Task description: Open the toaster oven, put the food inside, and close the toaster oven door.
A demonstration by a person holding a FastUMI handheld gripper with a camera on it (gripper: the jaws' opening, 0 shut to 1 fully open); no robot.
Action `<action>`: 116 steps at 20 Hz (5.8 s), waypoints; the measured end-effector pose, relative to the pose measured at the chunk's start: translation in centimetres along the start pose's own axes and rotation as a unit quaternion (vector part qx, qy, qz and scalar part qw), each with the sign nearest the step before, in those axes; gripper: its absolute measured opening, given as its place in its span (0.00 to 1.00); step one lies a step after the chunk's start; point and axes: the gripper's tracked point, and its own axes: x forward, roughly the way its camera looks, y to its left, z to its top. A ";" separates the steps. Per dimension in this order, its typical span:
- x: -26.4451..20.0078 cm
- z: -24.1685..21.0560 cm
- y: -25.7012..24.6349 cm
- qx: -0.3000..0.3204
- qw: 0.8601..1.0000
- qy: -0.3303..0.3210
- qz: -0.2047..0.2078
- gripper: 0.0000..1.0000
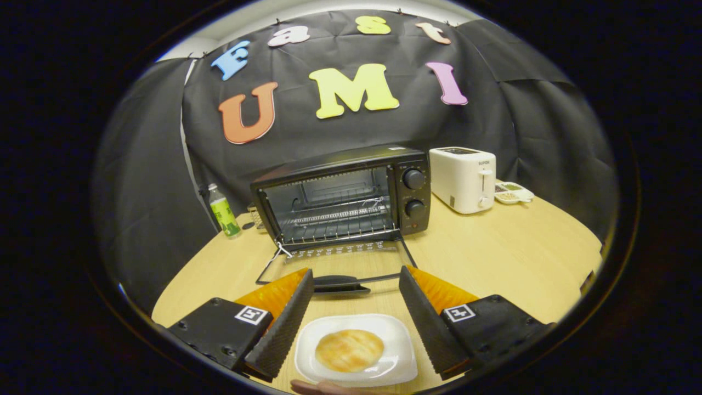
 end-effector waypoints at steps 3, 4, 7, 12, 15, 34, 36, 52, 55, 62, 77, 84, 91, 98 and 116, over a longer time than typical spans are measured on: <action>-1.1 -0.7 -0.6 -0.001 1.000 0.001 0.001 1.00; -1.3 -1.2 -0.7 0.000 1.000 0.003 0.001 1.00; -1.5 -3.1 -0.6 -0.001 1.000 0.022 0.006 1.00; -2.0 -6.0 0.5 -0.003 0.999 0.044 0.022 1.00; -2.0 -7.4 0.3 -0.023 0.998 0.047 0.016 1.00; -2.8 -7.6 1.6 0.119 0.987 0.091 0.053 0.80; -3.1 -6.1 2.0 0.154 0.982 0.089 0.068 0.78; 7.0 4.9 5.3 0.367 0.924 0.020 0.103 0.77; 10.3 6.2 6.6 0.374 0.921 0.022 0.108 0.77; 17.2 7.7 7.2 0.309 0.946 0.020 0.092 0.77; 23.8 9.1 5.8 0.161 0.986 -0.018 0.040 0.83; 21.4 8.8 6.7 0.169 0.984 -0.011 0.050 1.00; 15.9 6.9 6.9 0.138 0.989 0.004 0.061 1.00; 11.7 1.8 6.1 0.023 0.998 0.051 0.031 1.00; 7.5 -6.9 3.6 -0.080 0.981 0.167 -0.050 1.00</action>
